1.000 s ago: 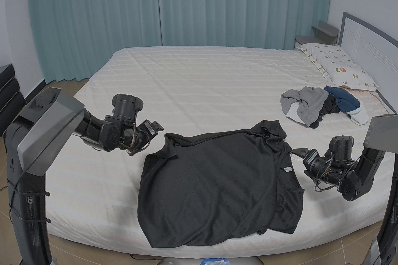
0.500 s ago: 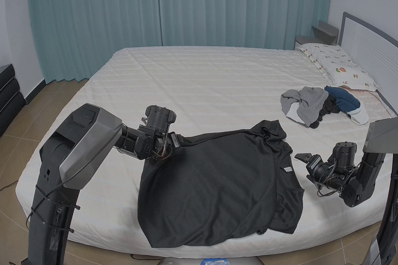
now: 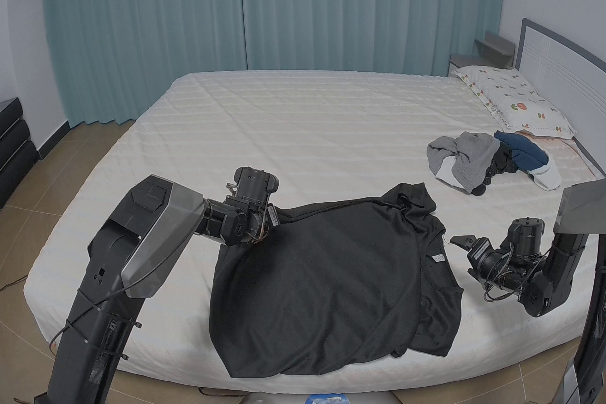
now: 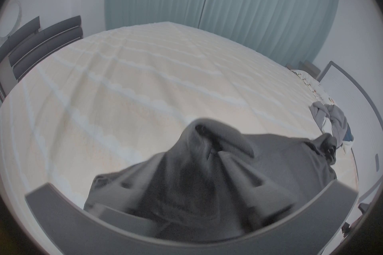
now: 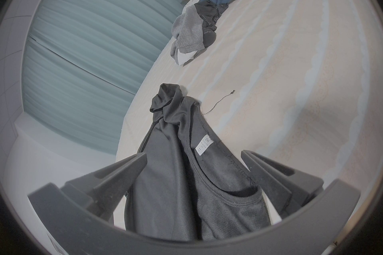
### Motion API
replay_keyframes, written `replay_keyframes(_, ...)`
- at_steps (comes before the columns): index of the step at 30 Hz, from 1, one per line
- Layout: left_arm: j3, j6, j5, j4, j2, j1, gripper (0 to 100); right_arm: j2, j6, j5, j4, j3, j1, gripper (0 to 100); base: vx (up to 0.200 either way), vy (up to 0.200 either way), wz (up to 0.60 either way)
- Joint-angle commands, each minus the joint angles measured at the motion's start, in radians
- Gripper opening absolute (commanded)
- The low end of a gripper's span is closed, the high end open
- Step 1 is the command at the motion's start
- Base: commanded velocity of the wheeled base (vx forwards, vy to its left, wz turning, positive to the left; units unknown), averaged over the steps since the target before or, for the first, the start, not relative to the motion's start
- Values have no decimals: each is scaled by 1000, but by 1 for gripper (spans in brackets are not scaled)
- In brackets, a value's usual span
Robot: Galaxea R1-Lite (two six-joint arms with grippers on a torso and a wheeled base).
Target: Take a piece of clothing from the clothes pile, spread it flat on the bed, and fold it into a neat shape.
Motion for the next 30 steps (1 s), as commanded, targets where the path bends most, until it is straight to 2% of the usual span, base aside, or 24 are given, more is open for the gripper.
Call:
replay_keyframes(1,-104,3,45,-6,42,41,0,-2,1,1,0,0,0,100,0,0,0)
replay_keyframes(5,-137,66,63,-16,54,101,0,-3,1,-1,0,0,0,100,0,0,0)
replay_keyframes(7,-137,127,65,-119,60,151,0,4,1,-1,0,-6,3,100,0,0,0)
replay_keyframes(12,-137,144,60,-253,72,188,0,6,1,-1,0,-3,4,100,0,0,0)
replay_keyframes(19,-137,155,28,-417,128,196,0,11,2,-1,0,-1,7,100,0,0,0)
replay_keyframes(27,-137,158,43,-408,160,197,0,11,4,-2,0,0,9,100,0,0,0)
replay_keyframes(28,-137,158,43,-408,160,197,100,11,4,-2,0,0,9,100,0,0,0)
replay_keyframes(30,-137,158,48,-403,165,205,100,11,4,-2,0,0,10,100,0,0,0)
